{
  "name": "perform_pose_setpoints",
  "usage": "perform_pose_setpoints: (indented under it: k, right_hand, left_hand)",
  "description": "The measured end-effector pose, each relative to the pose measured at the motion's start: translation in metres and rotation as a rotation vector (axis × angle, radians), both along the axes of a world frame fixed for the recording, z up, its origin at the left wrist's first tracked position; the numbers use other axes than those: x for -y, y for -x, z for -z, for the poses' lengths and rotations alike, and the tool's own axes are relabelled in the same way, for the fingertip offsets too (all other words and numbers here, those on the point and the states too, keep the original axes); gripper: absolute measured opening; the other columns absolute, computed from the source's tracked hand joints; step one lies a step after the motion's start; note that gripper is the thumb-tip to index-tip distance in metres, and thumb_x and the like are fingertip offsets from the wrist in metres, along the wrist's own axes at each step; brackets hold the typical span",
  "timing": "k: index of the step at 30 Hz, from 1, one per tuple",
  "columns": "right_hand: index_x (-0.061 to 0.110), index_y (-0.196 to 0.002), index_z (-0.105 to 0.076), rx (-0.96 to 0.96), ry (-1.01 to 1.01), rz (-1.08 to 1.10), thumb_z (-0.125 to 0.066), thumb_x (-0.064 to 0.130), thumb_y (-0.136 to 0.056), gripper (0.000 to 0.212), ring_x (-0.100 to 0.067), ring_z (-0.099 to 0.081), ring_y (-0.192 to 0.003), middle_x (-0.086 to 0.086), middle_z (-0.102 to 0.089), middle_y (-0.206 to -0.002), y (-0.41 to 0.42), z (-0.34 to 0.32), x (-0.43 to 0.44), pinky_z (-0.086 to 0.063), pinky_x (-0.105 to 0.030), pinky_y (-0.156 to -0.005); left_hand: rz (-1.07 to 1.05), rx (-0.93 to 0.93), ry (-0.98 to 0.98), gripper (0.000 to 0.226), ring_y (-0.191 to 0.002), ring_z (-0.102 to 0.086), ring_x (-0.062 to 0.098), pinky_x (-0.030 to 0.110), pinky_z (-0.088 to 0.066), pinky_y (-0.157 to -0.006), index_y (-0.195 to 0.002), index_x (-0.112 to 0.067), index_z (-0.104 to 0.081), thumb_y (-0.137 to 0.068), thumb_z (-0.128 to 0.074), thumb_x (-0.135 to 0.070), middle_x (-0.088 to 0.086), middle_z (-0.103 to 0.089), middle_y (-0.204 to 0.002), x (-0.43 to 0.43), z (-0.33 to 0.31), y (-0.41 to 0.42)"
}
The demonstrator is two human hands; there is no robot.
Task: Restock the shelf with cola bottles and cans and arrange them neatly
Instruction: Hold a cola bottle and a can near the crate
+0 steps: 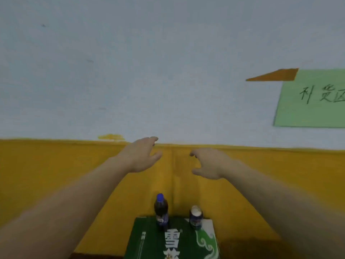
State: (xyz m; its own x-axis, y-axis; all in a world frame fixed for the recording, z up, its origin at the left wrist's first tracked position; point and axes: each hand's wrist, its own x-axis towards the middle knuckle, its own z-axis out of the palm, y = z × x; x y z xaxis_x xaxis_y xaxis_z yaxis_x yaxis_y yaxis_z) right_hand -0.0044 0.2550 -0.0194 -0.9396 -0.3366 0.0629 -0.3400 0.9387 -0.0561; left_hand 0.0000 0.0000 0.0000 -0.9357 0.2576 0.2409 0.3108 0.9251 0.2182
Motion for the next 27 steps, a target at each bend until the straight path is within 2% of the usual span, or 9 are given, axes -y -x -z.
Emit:
perform_pose_setpoints:
  k: [3, 7, 10, 12, 14, 17, 21, 24, 27]
  right_hand:
    - [0.023, -0.154, -0.032, 0.036, -0.066, 0.006, -0.059, 0.046, -0.098, 0.067, -0.029, -0.048, -0.133, -0.005, -0.043, -0.153, 0.033, 0.109, 0.006, -0.049, -0.045, -0.102]
    - [0.027, -0.151, -0.033, 0.067, -0.038, 0.018, -0.064, 0.041, -0.094, 0.067, -0.029, -0.053, -0.121, -0.007, -0.046, -0.144, 0.064, 0.252, 0.003, -0.052, -0.044, -0.096]
    - [0.03, -0.152, -0.029, 0.031, -0.021, 0.055, -0.065, 0.045, -0.092, 0.071, -0.031, -0.042, -0.133, -0.006, -0.037, -0.15, 0.081, 0.331, 0.007, -0.046, -0.045, -0.106]
    - [0.033, -0.152, -0.029, -0.001, -0.011, 0.081, -0.063, 0.048, -0.092, 0.07, -0.033, -0.036, -0.137, -0.006, -0.032, -0.153, 0.089, 0.368, 0.01, -0.043, -0.047, -0.109]
    - [0.03, -0.148, -0.036, -0.073, -0.047, 0.11, -0.063, 0.046, -0.093, 0.063, -0.034, -0.035, -0.134, -0.007, -0.033, -0.149, 0.096, 0.389, 0.013, -0.046, -0.046, -0.106]
    - [0.027, -0.139, -0.046, -0.181, -0.098, 0.122, -0.066, 0.038, -0.092, 0.053, -0.031, -0.039, -0.126, -0.006, -0.038, -0.141, 0.104, 0.4, 0.014, -0.052, -0.041, -0.097]
    - [0.029, -0.129, -0.052, -0.102, -0.069, 0.084, -0.073, 0.042, -0.085, 0.05, -0.027, -0.044, -0.119, -0.001, -0.047, -0.129, 0.117, 0.392, 0.007, -0.052, -0.039, -0.091]
    - [0.027, -0.111, -0.055, -0.095, -0.066, 0.075, -0.077, 0.047, -0.078, 0.044, -0.022, -0.055, -0.099, 0.0, -0.054, -0.111, 0.125, 0.389, 0.003, -0.056, -0.038, -0.079]
    - [0.027, -0.102, -0.055, -0.081, -0.092, 0.073, -0.077, 0.049, -0.077, 0.04, -0.02, -0.056, -0.087, 0.0, -0.053, -0.101, 0.13, 0.39, 0.004, -0.055, -0.035, -0.07]
  left_hand:
    - [-0.046, 0.062, -0.001, 0.08, -0.135, -0.047, 0.022, 0.04, -0.043, -0.108, -0.157, -0.021, -0.025, -0.095, -0.051, -0.063, 0.002, -0.045, -0.153, 0.0, 0.115, 0.034]
    - [-0.18, 0.093, 0.006, 0.111, -0.131, -0.051, 0.023, 0.044, -0.05, -0.101, -0.156, -0.024, -0.025, -0.07, -0.062, -0.083, 0.002, -0.047, -0.151, 0.008, 0.263, 0.059]
    - [-0.242, 0.115, -0.218, 0.11, -0.128, -0.053, 0.022, 0.038, -0.05, -0.099, -0.154, -0.022, -0.03, -0.067, -0.076, -0.073, 0.003, -0.051, -0.147, 0.008, 0.336, 0.074]
    - [-0.196, 0.158, -0.429, 0.094, -0.118, -0.057, 0.017, 0.029, -0.049, -0.09, -0.143, -0.021, -0.043, -0.068, -0.083, -0.06, -0.002, -0.058, -0.135, 0.001, 0.376, 0.083]
    - [-0.161, 0.174, -0.619, 0.07, -0.11, -0.061, 0.014, 0.027, -0.05, -0.086, -0.127, -0.026, -0.051, -0.07, -0.087, -0.047, -0.01, -0.063, -0.117, -0.011, 0.408, 0.089]
    - [-0.193, 0.146, -0.798, 0.055, -0.111, -0.061, 0.013, 0.034, -0.049, -0.096, -0.117, -0.032, -0.05, -0.076, -0.085, -0.033, -0.013, -0.061, -0.11, -0.026, 0.444, 0.096]
    - [-0.198, 0.143, -0.978, 0.052, -0.111, -0.06, 0.013, 0.037, -0.048, -0.1, -0.112, -0.036, -0.049, -0.077, -0.085, -0.022, -0.012, -0.062, -0.111, -0.032, 0.454, 0.105]
    - [-0.204, 0.11, -1.094, 0.05, -0.102, -0.06, 0.006, 0.037, -0.05, -0.097, -0.104, -0.039, -0.051, -0.076, -0.086, -0.019, -0.008, -0.064, -0.109, -0.038, 0.457, 0.11]
    - [-0.212, 0.082, -1.145, 0.049, -0.103, -0.062, 0.011, 0.037, -0.052, -0.094, -0.106, -0.036, -0.053, -0.074, -0.087, -0.019, -0.004, -0.065, -0.109, -0.042, 0.462, 0.114]
